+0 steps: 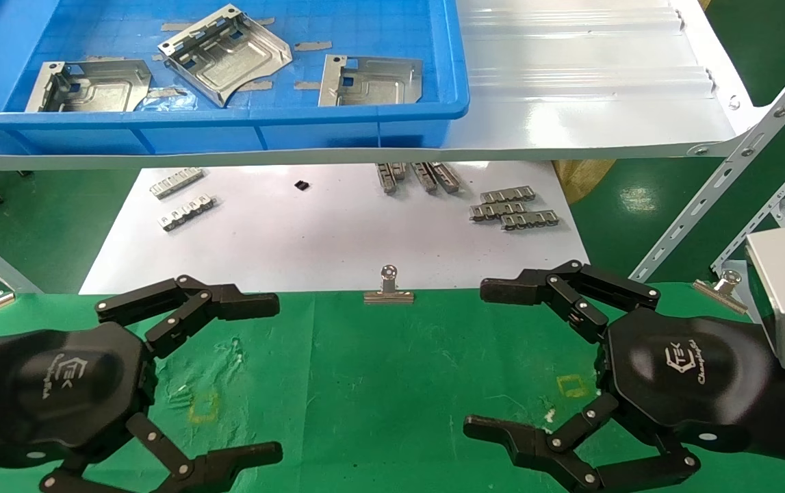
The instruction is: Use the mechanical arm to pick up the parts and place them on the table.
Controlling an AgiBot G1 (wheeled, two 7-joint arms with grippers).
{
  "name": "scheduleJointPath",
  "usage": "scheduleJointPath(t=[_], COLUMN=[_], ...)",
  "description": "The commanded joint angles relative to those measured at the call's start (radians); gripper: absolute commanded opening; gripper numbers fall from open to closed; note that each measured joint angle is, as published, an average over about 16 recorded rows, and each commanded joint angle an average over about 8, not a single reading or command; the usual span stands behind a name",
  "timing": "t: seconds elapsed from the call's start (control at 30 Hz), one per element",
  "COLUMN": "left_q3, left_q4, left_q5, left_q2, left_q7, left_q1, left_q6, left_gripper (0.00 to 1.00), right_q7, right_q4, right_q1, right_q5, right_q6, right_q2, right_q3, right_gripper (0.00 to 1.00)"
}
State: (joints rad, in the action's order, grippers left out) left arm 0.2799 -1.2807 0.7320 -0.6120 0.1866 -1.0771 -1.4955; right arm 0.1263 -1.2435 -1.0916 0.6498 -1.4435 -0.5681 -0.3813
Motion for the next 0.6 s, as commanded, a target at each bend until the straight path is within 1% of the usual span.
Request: scheduleJointPath(t=[0.03,0.6], left_q3=[0.000,0.000], left_q4=[0.000,0.000], left_q5=[0.000,0.000], left_q2=[0.000,0.000], left_q7=[0.000,0.000], left_q1=[0.000,0.000], left_q6=[0.000,0.000], left_gripper=[1.00,1.00], right_q7=[0.000,0.000], right_q4=[0.000,0.000], right_q1=[0.000,0.000], right_q5=[0.000,0.000], right_q6=[0.000,0.000], right_q2=[0.000,0.000], right_q3=[0.000,0.000], right_gripper=[0.00,0.00])
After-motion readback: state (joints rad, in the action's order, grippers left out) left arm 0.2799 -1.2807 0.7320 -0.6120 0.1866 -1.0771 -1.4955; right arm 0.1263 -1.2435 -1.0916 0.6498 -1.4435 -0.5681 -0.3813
